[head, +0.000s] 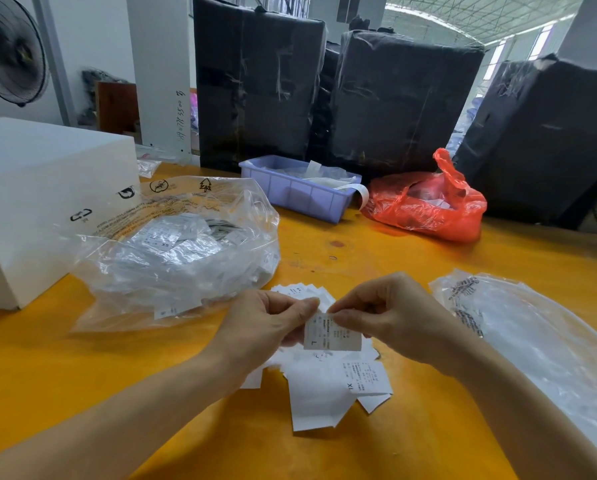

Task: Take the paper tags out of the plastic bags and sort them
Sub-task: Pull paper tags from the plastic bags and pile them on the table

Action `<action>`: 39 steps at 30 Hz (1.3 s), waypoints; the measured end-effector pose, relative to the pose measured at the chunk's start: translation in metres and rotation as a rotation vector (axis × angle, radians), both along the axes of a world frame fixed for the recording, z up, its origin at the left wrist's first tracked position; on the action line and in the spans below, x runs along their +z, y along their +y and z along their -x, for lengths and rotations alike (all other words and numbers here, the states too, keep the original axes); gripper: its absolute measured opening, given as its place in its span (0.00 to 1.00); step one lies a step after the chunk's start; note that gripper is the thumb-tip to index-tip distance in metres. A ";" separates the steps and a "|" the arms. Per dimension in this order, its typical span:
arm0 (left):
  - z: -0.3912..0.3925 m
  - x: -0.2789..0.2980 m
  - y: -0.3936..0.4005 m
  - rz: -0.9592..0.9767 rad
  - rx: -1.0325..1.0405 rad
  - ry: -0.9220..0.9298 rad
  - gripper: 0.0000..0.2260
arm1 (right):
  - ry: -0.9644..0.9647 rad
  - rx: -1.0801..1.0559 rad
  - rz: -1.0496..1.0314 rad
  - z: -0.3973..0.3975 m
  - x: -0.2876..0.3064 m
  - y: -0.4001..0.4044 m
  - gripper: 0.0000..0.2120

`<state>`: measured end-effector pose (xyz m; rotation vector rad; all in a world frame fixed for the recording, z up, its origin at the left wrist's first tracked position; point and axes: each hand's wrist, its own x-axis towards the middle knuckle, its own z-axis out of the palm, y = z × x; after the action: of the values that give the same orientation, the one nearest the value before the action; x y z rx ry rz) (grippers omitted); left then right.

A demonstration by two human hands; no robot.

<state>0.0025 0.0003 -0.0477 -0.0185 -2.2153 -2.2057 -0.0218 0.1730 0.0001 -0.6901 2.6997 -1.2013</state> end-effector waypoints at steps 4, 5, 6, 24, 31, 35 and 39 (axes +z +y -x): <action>-0.003 0.000 0.004 -0.004 -0.051 -0.006 0.16 | -0.048 -0.016 0.090 -0.001 -0.002 -0.003 0.07; -0.004 0.000 0.005 -0.023 -0.056 -0.002 0.16 | -0.044 -0.031 0.116 0.000 -0.003 -0.004 0.08; -0.005 0.000 0.006 -0.042 -0.048 0.003 0.15 | -0.034 -0.050 0.144 0.001 -0.004 -0.005 0.08; -0.002 -0.001 0.002 -0.254 0.235 0.041 0.09 | 0.350 0.026 -0.177 -0.011 -0.029 -0.033 0.21; -0.001 -0.003 0.003 -0.281 0.323 0.050 0.08 | 0.438 -0.050 -0.052 -0.015 -0.033 -0.037 0.19; 0.000 -0.003 0.002 -0.306 0.233 0.009 0.12 | 0.202 -0.105 0.198 -0.012 -0.029 -0.035 0.05; 0.003 0.003 -0.002 -0.275 0.098 -0.085 0.17 | 0.008 -0.160 0.419 -0.007 -0.019 -0.024 0.03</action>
<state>-0.0008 -0.0018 -0.0448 0.1860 -1.8838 -2.4753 -0.0145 0.1493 -0.0194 -0.5241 2.5697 -1.8363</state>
